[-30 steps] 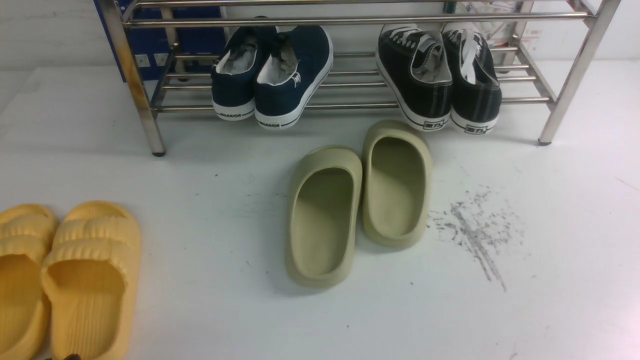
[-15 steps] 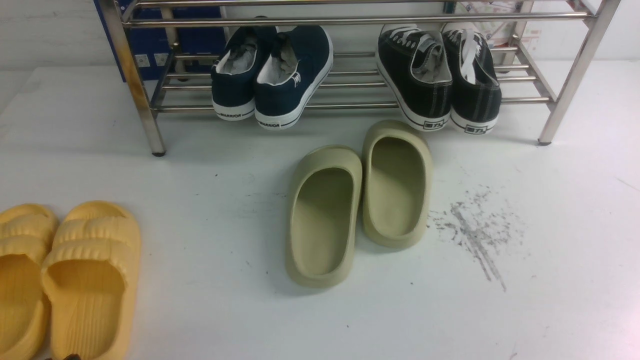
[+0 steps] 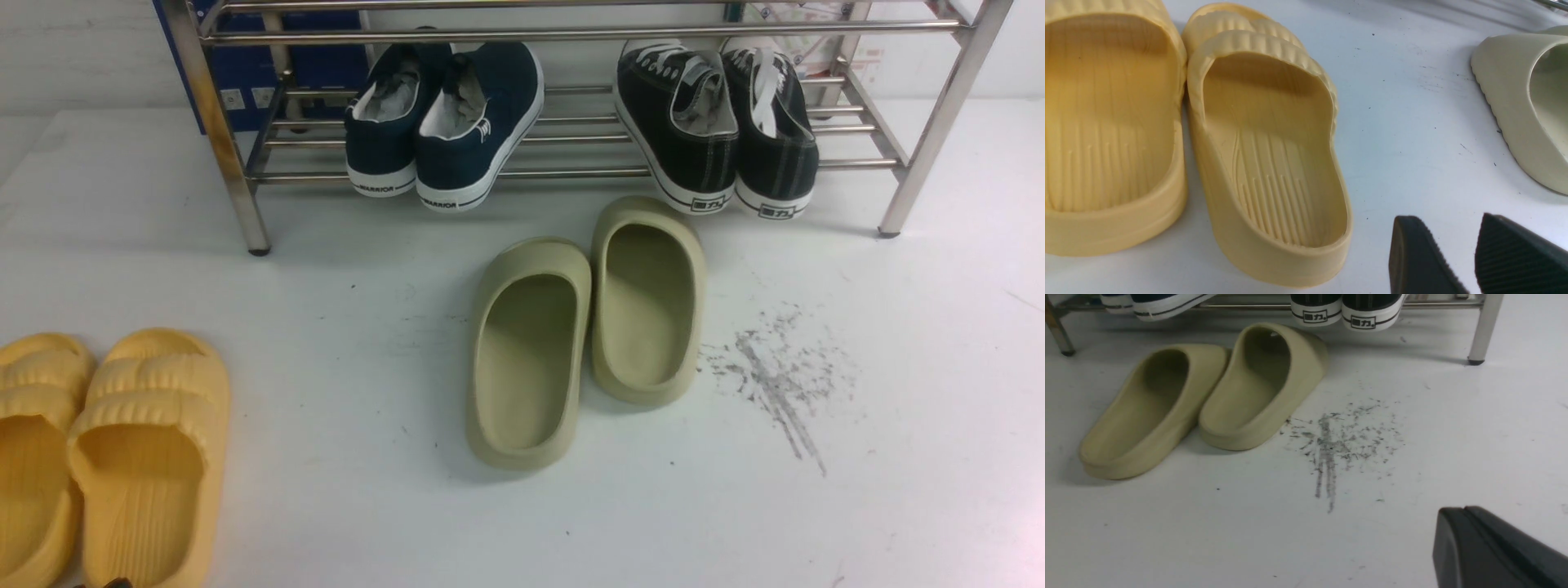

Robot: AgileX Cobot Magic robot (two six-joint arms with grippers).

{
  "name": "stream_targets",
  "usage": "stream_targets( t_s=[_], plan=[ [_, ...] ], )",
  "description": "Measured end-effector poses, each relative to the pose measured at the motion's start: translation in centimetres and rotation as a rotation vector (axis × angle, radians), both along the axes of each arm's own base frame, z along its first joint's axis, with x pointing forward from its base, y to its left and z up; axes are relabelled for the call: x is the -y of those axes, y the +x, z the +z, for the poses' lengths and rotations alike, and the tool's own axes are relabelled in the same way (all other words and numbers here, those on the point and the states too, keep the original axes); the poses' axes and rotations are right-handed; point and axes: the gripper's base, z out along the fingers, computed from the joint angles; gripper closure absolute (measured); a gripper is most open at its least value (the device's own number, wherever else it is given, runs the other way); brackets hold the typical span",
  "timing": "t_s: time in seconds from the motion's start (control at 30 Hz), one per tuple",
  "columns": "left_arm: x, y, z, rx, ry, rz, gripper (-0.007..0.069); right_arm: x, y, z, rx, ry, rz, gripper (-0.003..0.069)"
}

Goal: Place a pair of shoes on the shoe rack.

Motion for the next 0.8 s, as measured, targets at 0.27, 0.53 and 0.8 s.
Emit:
stream_targets(
  t_s=[0.27, 0.53, 0.8],
  plan=[
    [0.0, 0.0, 0.0, 0.000, 0.000, 0.000, 0.0386, 1.7, -0.3, -2.3, -0.013, -0.084, -0.219, 0.0638],
    [0.0, 0.0, 0.0, 0.001, 0.000, 0.000, 0.0386, 1.9, 0.2, -5.4, -0.041, -0.090, -0.246, 0.0634],
    [0.0, 0.0, 0.0, 0.000, 0.000, 0.000, 0.0386, 1.9, 0.3, -5.4, -0.031, -0.089, -0.247, 0.0625]
  ],
)
